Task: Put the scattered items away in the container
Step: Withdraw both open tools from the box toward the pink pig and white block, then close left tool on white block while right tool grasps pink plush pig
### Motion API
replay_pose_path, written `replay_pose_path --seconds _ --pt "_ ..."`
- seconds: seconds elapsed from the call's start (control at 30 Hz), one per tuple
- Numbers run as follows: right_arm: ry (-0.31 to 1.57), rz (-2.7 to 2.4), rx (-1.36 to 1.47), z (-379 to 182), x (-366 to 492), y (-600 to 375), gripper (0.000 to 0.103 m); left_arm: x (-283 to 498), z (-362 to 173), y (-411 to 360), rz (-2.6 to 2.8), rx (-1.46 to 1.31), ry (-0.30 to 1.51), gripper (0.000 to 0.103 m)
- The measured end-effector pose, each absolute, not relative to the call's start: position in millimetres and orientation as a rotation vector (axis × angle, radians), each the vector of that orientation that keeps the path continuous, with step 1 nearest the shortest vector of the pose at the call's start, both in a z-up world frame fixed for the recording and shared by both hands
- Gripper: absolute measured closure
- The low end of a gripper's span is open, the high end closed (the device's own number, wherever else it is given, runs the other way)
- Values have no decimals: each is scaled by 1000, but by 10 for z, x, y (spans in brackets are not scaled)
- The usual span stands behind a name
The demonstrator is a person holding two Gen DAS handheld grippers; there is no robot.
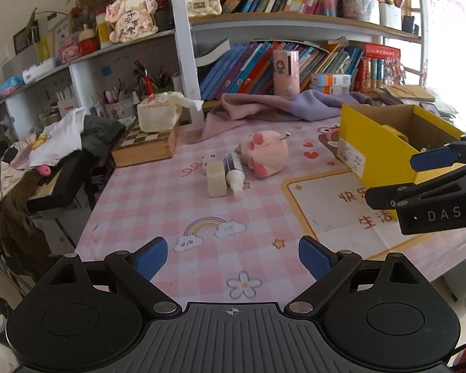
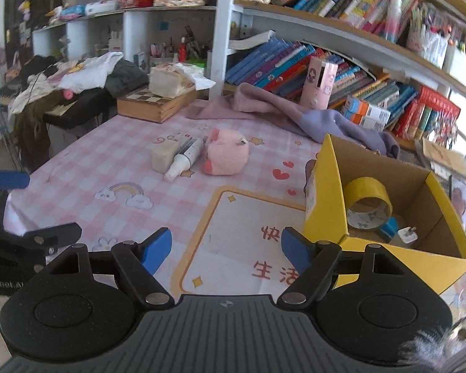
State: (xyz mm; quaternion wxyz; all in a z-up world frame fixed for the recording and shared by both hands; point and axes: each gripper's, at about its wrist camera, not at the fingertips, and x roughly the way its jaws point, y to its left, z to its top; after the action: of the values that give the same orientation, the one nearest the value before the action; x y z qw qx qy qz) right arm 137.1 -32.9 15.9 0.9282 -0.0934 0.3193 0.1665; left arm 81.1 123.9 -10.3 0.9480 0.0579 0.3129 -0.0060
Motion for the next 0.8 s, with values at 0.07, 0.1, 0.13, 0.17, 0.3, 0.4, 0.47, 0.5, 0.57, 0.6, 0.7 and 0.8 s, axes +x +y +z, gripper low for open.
replay_pose_path --seconds 0.07,0.1,0.13,0.17,0.3,0.4,0.47,0.5,0.57,0.6,0.7,0.8 --pt "663 343 -174 152 1492 -312 26 927 -109 1262 -9 109 640 9" --pt "664 346 -174 148 1556 -293 26 983 -115 1274 -7 105 643 10" --pt "664 350 -175 144 1623 -273 26 1046 -120 1281 -6 103 647 9" --pt "665 354 -174 140 1686 -255 26 1108 -123 1290 -4 101 649 10" --pt "676 367 -157 133 1967 -204 26 1366 -133 1311 3 101 655 10" --pt "687 374 -156 123 2192 -159 26 1569 -157 1328 11 101 664 10" --pt "700 379 -155 109 2348 -129 26 1689 -179 1346 18 93 669 10" --pt "706 382 -152 99 2424 -113 26 1747 -191 1357 24 87 671 10" --pt "720 390 -147 75 2572 -81 25 1861 -215 1381 36 77 677 10" --pt "728 395 -146 58 2642 -60 25 1921 -226 1396 38 72 680 11" --pt "749 412 -146 -2 2849 8 25 2097 -255 1427 50 67 685 12" --pt "766 422 -140 -53 3051 71 25 2284 -287 1449 51 65 696 19"
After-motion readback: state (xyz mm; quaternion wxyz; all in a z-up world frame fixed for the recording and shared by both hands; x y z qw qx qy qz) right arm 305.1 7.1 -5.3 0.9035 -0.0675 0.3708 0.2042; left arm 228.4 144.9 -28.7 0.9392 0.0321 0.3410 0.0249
